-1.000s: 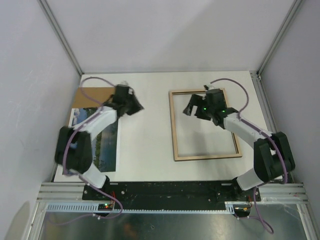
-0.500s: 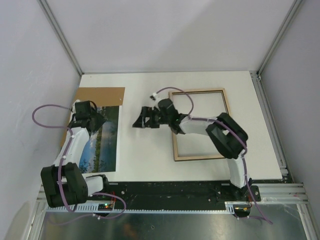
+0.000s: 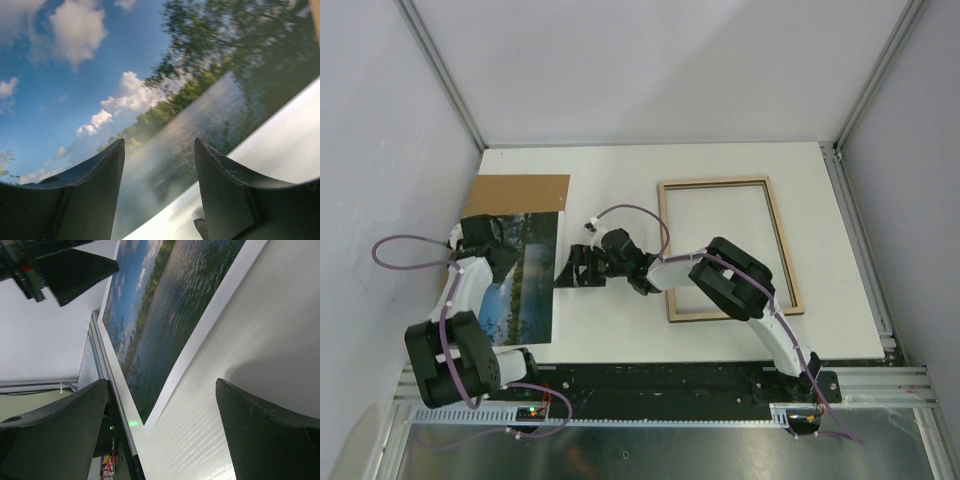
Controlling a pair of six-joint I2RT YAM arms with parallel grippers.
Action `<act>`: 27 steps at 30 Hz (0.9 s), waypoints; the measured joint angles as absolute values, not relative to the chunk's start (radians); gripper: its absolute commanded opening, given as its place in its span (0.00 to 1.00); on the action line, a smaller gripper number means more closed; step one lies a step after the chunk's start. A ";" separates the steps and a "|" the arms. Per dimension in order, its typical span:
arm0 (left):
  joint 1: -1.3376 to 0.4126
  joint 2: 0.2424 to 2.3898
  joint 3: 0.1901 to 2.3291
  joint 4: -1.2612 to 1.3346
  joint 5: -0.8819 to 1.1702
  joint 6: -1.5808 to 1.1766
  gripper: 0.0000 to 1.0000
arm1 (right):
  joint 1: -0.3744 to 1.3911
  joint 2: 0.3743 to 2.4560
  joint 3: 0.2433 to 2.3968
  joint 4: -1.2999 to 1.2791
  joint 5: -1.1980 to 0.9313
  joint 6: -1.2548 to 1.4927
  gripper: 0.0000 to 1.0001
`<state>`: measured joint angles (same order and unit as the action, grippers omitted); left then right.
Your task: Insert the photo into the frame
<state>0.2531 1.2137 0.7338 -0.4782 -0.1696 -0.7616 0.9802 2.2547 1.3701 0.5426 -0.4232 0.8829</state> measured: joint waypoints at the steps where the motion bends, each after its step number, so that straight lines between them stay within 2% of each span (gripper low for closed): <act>1: 0.271 1.238 0.734 -0.476 -0.163 -0.762 0.63 | 0.985 2.262 1.378 0.544 -0.417 0.885 0.94; 10: 0.360 1.410 0.743 -0.444 -0.092 -0.762 0.63 | 1.034 2.290 1.443 0.528 -0.336 0.891 0.94; 27: 0.369 1.452 0.765 -0.411 -0.040 -0.755 0.63 | 1.063 2.320 1.468 0.517 -0.206 0.944 0.94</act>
